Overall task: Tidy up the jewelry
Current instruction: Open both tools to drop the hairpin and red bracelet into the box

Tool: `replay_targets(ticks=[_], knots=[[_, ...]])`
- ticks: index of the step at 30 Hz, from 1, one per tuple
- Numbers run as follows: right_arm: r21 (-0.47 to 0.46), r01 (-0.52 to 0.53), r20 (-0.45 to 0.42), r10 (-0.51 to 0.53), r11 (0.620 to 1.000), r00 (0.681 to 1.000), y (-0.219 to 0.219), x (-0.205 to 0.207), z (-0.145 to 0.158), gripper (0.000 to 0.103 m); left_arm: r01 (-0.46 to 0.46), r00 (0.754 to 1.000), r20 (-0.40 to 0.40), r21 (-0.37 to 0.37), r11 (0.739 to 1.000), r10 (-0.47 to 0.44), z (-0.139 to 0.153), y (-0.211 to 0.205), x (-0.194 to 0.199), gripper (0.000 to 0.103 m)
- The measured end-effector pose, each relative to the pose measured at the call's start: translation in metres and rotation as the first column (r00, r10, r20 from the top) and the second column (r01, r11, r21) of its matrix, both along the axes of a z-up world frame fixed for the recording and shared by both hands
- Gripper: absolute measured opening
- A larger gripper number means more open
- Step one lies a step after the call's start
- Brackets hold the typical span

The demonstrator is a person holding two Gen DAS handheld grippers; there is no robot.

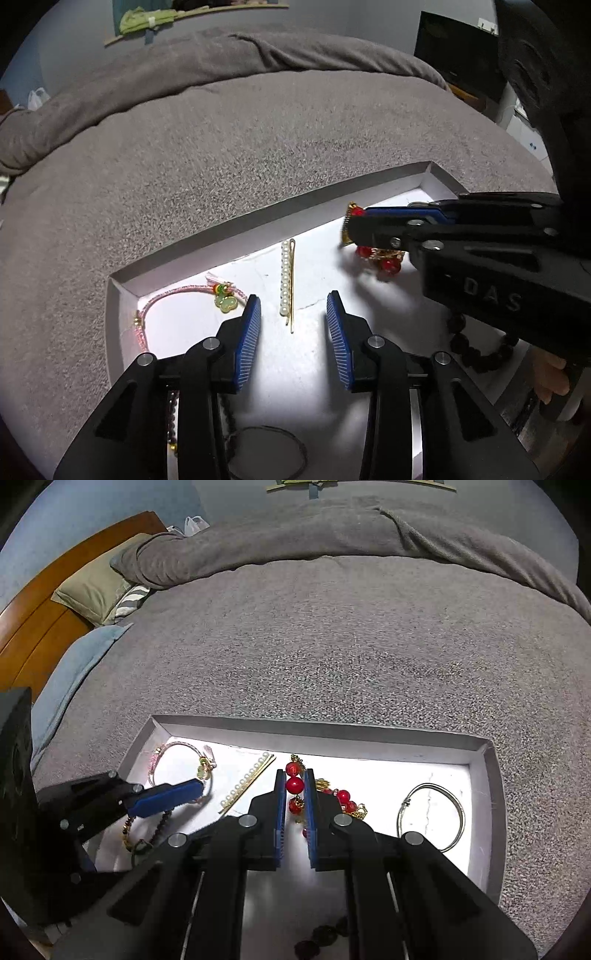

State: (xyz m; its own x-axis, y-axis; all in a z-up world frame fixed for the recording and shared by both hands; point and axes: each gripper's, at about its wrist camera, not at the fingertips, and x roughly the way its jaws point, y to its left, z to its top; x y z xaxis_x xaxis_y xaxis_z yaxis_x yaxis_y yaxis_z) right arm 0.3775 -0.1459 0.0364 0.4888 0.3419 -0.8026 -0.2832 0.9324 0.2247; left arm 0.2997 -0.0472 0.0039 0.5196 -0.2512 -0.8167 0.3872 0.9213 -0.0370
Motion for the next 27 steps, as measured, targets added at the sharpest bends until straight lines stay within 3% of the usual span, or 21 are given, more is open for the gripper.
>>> replay_targets(ticks=[2, 4, 5, 11, 15, 27], knots=[[0.005, 0.002, 0.004, -0.002, 1.0, 1.0, 0.0, -0.002, 0.001, 0.012, -0.002, 1.0, 0.013, -0.011, 1.0, 0.003, 0.002, 0.001, -0.003, 0.041], [0.02, 0.007, 0.009, -0.008, 1.0, 1.0, -0.002, -0.004, 0.004, 0.036, -0.005, 1.0, 0.025, -0.012, 1.0, 0.005, 0.005, 0.001, -0.004, 0.049], [0.027, 0.011, 0.014, -0.012, 1.0, 1.0, -0.003, -0.005, 0.005, 0.04, -0.004, 1.0, 0.031, -0.01, 1.0, 0.005, 0.006, 0.001, -0.006, 0.049], [0.047, 0.038, 0.048, -0.04, 0.998, 0.998, -0.019, -0.023, 0.017, 0.04, -0.014, 0.998, 0.06, 0.009, 1.0, 0.013, 0.006, 0.005, -0.019, 0.052], [0.052, 0.057, 0.074, -0.061, 0.997, 0.995, -0.031, -0.045, 0.025, 0.041, -0.039, 0.996, 0.074, -0.003, 0.999, 0.039, 0.008, 0.009, -0.025, 0.068], [0.109, 0.111, 0.183, -0.13, 0.988, 0.974, -0.072, -0.122, 0.056, 0.057, -0.107, 0.985, 0.131, -0.042, 0.993, 0.112, 0.027, 0.025, -0.067, 0.08]])
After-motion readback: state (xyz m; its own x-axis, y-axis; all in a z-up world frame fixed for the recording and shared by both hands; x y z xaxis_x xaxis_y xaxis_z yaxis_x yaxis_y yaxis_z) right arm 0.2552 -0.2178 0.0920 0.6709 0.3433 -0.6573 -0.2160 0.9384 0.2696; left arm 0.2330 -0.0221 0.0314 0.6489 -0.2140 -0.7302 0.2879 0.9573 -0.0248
